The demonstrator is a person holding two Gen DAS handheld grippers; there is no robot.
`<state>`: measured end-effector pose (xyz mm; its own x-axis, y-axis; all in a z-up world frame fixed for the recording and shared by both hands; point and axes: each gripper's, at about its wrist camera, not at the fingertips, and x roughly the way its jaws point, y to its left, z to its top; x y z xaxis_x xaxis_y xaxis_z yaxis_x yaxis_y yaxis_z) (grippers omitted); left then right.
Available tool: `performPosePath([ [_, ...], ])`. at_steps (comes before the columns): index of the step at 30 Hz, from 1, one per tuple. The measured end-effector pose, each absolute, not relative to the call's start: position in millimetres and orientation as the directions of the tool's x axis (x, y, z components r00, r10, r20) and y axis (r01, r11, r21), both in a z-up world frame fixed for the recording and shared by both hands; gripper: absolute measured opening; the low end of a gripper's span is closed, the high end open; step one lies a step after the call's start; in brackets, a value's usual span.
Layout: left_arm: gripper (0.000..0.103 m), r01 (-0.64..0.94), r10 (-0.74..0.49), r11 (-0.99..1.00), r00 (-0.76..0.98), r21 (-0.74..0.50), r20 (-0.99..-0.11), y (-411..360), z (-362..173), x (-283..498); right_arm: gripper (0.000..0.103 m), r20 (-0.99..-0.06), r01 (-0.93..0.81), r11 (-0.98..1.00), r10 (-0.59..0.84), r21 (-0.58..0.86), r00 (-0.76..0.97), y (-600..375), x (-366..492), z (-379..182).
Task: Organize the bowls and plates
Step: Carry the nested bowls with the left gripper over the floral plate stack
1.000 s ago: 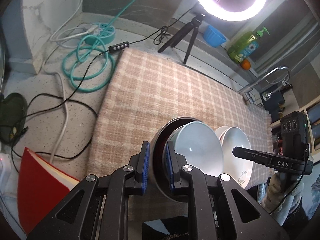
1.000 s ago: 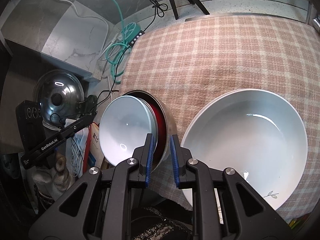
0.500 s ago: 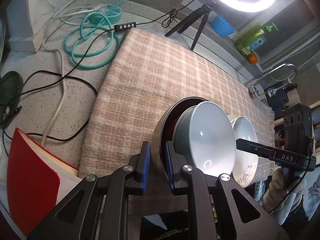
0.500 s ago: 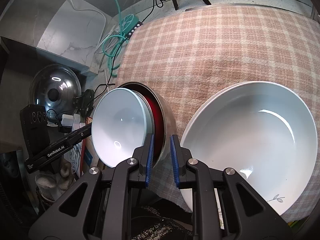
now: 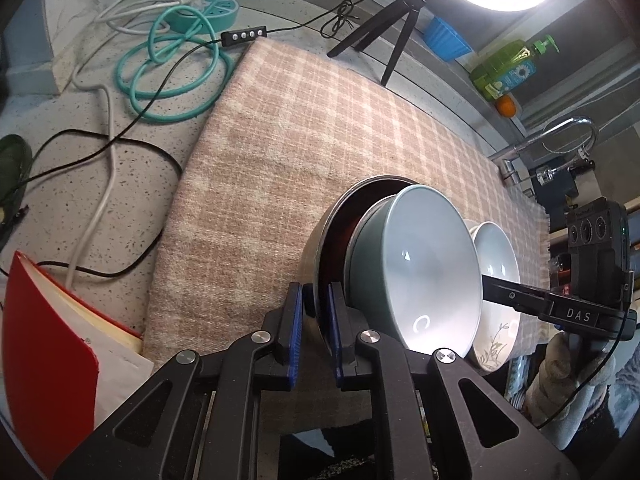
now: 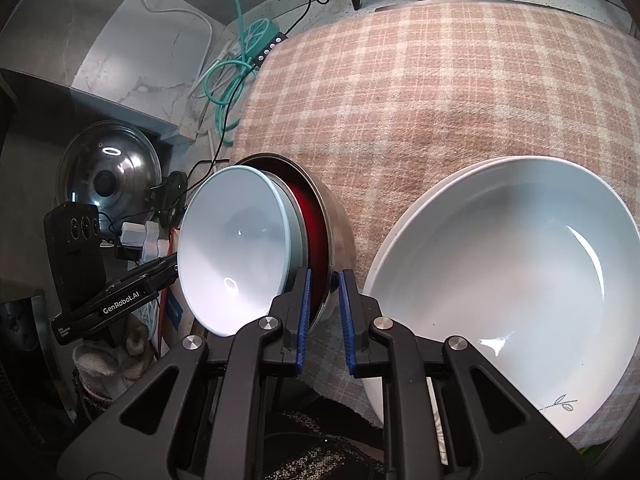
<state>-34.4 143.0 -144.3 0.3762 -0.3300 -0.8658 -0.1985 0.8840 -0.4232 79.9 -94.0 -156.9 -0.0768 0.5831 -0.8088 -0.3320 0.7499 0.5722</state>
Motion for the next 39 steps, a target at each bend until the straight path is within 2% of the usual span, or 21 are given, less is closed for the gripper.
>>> performPosePath([
  [39, 0.011, -0.181, -0.263, 0.914, 0.416, -0.362, -0.871, 134, -123, -30, 0.01, -0.812, -0.383, 0.746, 0.584, 0.545, -0.018, -96, 83, -138],
])
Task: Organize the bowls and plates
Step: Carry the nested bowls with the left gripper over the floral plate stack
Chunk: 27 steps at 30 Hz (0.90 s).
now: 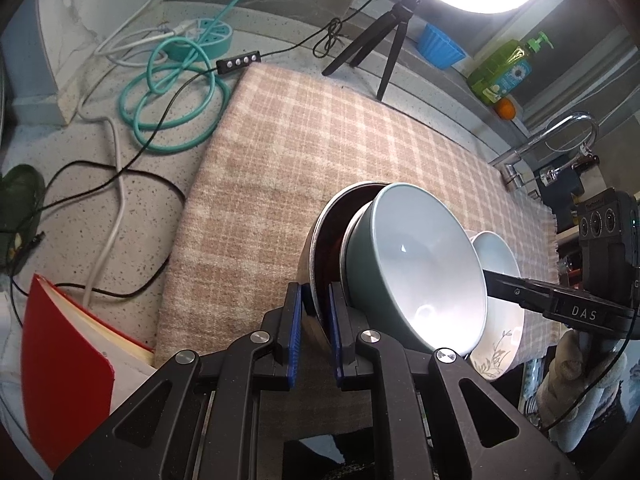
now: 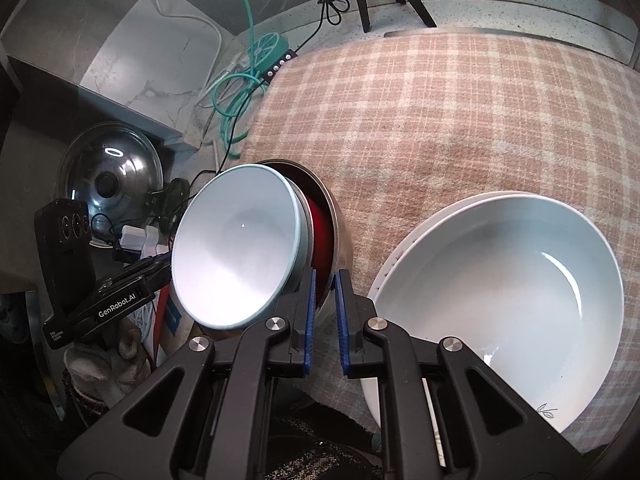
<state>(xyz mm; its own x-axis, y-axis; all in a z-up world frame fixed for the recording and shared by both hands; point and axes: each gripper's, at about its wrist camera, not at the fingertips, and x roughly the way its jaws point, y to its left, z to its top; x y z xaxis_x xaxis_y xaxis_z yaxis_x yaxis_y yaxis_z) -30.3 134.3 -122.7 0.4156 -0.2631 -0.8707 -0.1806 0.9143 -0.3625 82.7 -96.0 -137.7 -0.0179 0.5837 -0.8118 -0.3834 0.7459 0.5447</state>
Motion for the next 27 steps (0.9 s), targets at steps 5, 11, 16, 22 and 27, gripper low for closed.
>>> performPosePath([
  [5, 0.011, -0.157, -0.262, 0.919, 0.444, -0.362, -0.857, 130, -108, -29, 0.01, -0.804, -0.394, 0.743, 0.594, 0.542, 0.013, -105, 83, -121],
  [11, 0.011, -0.125, -0.266, 0.923, 0.477, -0.364, -0.838, 116, -91, -24, 0.01, -0.796, -0.395, 0.743, 0.603, 0.54, 0.045, -124, 83, -105],
  [16, 0.011, -0.094, -0.281, 0.924, 0.489, -0.37, -0.826, 98, -83, -19, 0.01, -0.794, -0.387, 0.752, 0.603, 0.533, 0.078, -146, 83, -93],
  [22, 0.011, -0.047, -0.311, 0.924, 0.483, -0.379, -0.818, 69, -81, -12, 0.01, -0.803, -0.368, 0.775, 0.585, 0.513, 0.112, -180, 82, -87],
  [27, 0.011, -0.01, -0.339, 0.922, 0.467, -0.388, -0.817, 42, -84, -6, 0.01, -0.812, -0.337, 0.797, 0.568, 0.502, 0.135, -214, 80, -86],
])
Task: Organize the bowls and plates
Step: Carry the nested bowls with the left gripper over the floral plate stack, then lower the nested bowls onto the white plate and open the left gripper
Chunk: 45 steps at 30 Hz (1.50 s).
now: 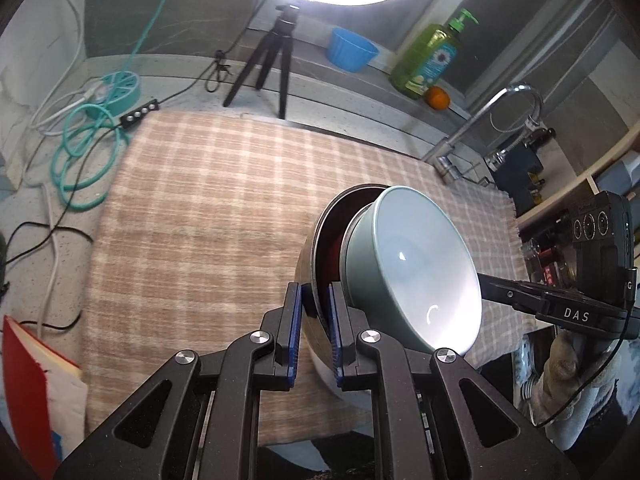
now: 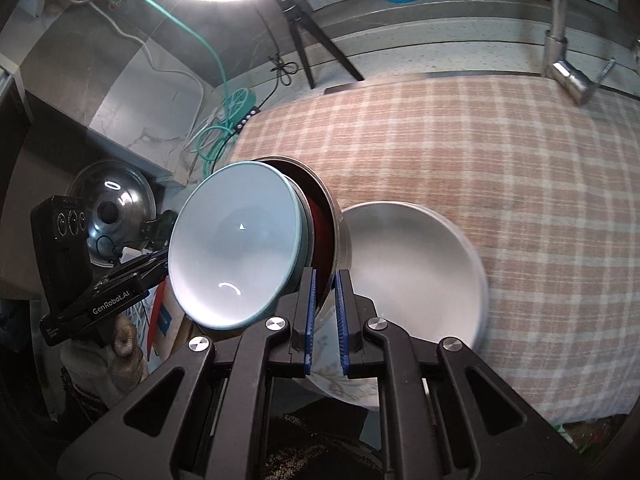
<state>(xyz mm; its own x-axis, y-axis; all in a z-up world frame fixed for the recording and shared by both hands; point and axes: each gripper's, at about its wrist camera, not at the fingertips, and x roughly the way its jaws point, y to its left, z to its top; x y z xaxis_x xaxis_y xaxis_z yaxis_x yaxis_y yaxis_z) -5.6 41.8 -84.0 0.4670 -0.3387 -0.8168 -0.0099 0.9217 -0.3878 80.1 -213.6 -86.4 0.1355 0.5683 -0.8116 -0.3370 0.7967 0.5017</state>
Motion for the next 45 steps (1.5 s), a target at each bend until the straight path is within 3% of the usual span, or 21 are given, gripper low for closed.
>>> performPosePath([
  [15, 0.011, 0.053, -0.353, 0.931, 0.379, -0.361, -0.855, -13, -109, 0, 0.01, -0.839, -0.276, 0.831, 0.53, 0.483, 0.127, -268, 75, -116],
  [27, 0.011, 0.046, -0.362, 0.928, 0.36, -0.371, -0.86, -20, -114, -7, 0.012, -0.846, -0.323, 0.825, 0.52, 0.463, 0.116, -271, 71, -115],
  [45, 0.012, 0.041, -0.238, 0.968, 0.438, -0.246, -0.867, -23, -84, -22, 0.013, -0.846, -0.377, 0.844, 0.483, 0.381, 0.226, -287, 66, -91],
])
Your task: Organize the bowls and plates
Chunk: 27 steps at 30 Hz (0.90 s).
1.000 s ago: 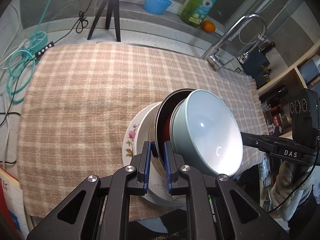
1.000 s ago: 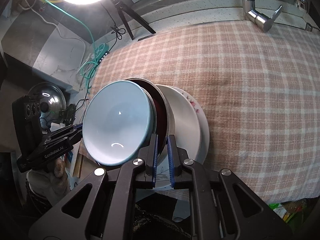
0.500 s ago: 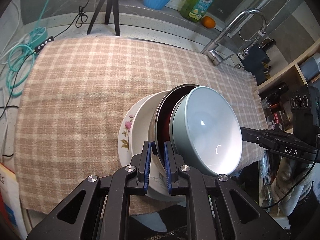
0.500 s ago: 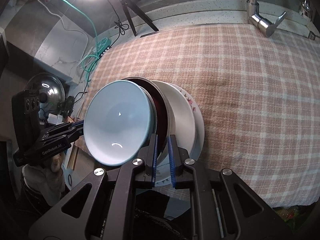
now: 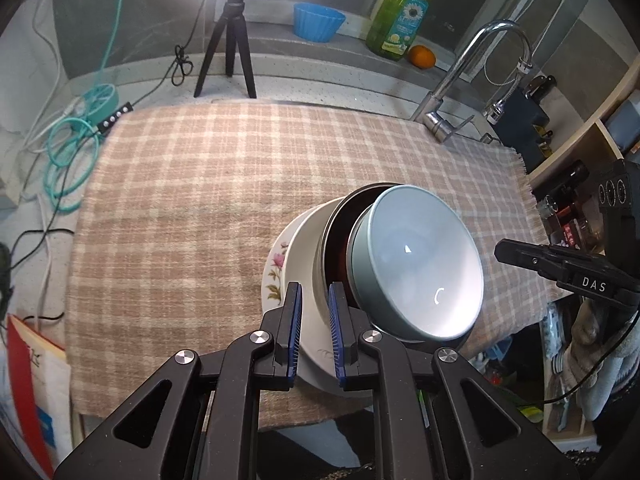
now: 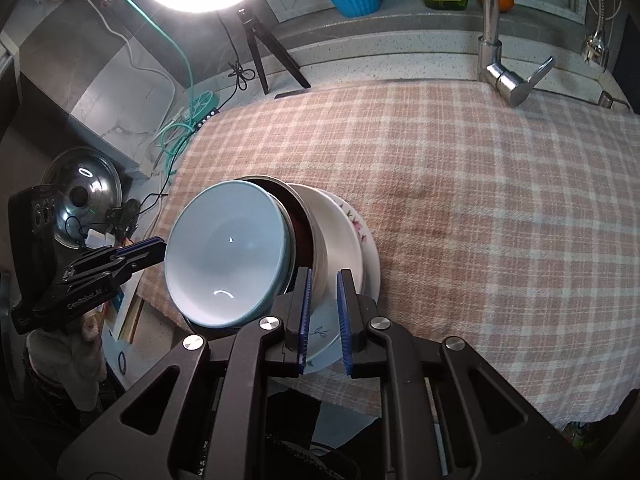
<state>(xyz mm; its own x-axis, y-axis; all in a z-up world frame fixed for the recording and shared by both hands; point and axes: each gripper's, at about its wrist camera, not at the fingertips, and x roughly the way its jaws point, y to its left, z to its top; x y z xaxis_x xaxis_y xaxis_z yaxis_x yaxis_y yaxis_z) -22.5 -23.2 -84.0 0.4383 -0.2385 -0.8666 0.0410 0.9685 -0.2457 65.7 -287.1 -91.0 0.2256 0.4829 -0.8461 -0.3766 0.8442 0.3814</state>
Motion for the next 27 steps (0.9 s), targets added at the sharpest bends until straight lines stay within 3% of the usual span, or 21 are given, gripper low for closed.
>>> performPosePath([
  [1, 0.012, 0.039, -0.22, 0.973, 0.453, -0.227, -0.864, -26, -80, -25, 0.013, -0.845, -0.384, 0.845, 0.479, 0.372, 0.235, -289, 64, -89],
  [3, 0.025, 0.04, -0.193, 0.979, 0.483, -0.199, -0.854, -33, -71, -28, 0.013, -0.842, -0.398, 0.846, 0.474, 0.354, 0.258, -292, 61, -85],
  [6, 0.034, 0.034, -0.146, 0.988, 0.538, -0.152, -0.83, -48, -57, -36, 0.018, -0.834, -0.43, 0.842, 0.471, 0.327, 0.288, -296, 57, -76],
  [7, 0.035, 0.03, -0.137, 0.989, 0.554, -0.145, -0.821, -53, -52, -39, 0.031, -0.827, -0.443, 0.839, 0.472, 0.316, 0.304, -298, 55, -72],
  [8, 0.044, 0.029, -0.131, 0.99, 0.564, -0.139, -0.816, -56, -50, -40, 0.047, -0.818, -0.456, 0.837, 0.474, 0.303, 0.325, -300, 53, -67],
  [9, 0.058, 0.024, -0.12, 0.991, 0.577, -0.13, -0.808, -61, -46, -43, 0.053, -0.81, -0.467, 0.836, 0.473, 0.288, 0.348, -302, 50, -63],
  [10, 0.063, 0.015, -0.102, 0.993, 0.594, -0.116, -0.798, -67, -41, -46, 0.058, -0.799, -0.479, 0.837, 0.469, 0.265, 0.377, -304, 45, -57],
  [14, 0.073, 0.004, -0.075, 0.995, 0.639, -0.095, -0.765, -79, -31, -52, 0.081, -0.769, -0.517, 0.837, 0.447, 0.18, 0.456, -306, 29, -39],
  [16, 0.077, 0.005, -0.072, 0.996, 0.656, -0.091, -0.752, -80, -28, -58, 0.083, -0.75, -0.508, 0.845, 0.444, 0.167, 0.491, -307, 20, -34],
  [27, 0.078, 0.062, -0.079, 0.997, 0.668, -0.049, -0.74, -71, -19, -75, 0.087, -0.735, -0.344, 0.908, 0.402, 0.24, 0.547, -311, -11, -33],
])
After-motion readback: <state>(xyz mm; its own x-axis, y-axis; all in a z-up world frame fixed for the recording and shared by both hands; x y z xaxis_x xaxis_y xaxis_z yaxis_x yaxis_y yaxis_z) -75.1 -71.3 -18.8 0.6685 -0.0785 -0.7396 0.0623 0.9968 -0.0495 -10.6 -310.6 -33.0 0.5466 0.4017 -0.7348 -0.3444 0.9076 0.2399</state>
